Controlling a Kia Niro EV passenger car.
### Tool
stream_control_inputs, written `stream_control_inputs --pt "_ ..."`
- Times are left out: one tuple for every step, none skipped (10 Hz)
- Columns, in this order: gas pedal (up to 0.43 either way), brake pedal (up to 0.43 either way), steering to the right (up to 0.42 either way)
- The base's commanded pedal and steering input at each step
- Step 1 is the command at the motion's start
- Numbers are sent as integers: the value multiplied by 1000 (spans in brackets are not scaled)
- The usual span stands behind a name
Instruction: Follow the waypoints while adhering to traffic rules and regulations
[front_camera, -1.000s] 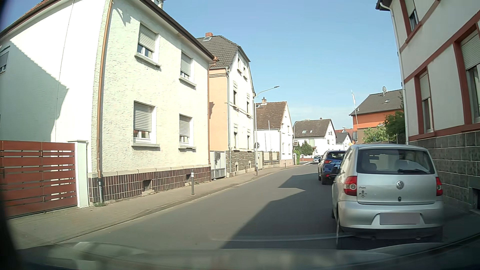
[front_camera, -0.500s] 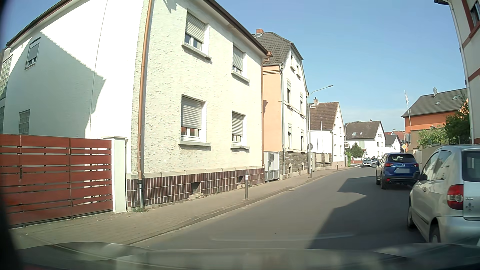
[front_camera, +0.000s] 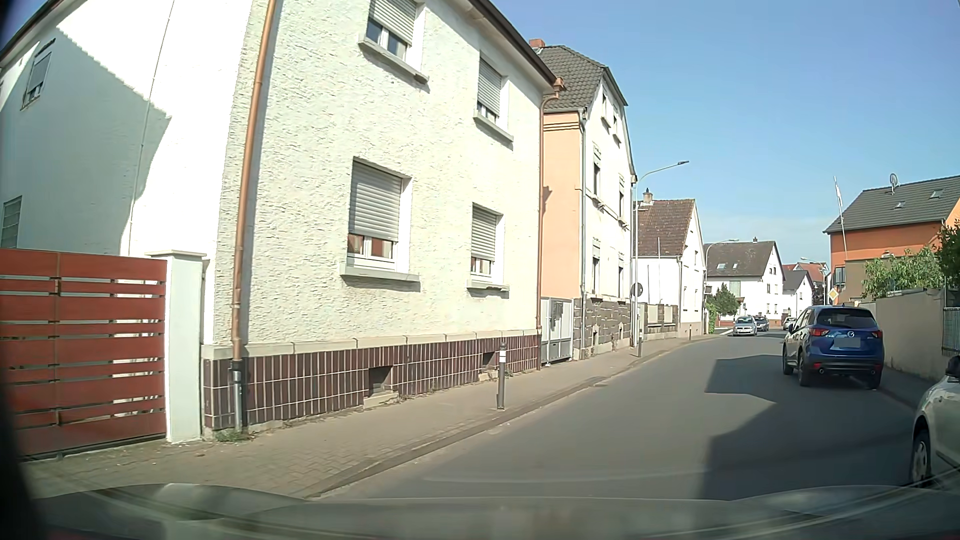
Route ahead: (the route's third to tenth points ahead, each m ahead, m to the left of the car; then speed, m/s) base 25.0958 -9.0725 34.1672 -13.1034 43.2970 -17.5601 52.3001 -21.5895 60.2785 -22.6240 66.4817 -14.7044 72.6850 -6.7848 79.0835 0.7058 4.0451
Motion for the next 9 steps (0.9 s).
stream_control_inputs --pt "449 12 240" --pt "461 18 257" --pt "469 12 264" --pt "469 18 262" --pt "480 18 252" --pt "480 18 240" --pt "480 12 221" --pt "488 12 184" --pt "488 12 144"
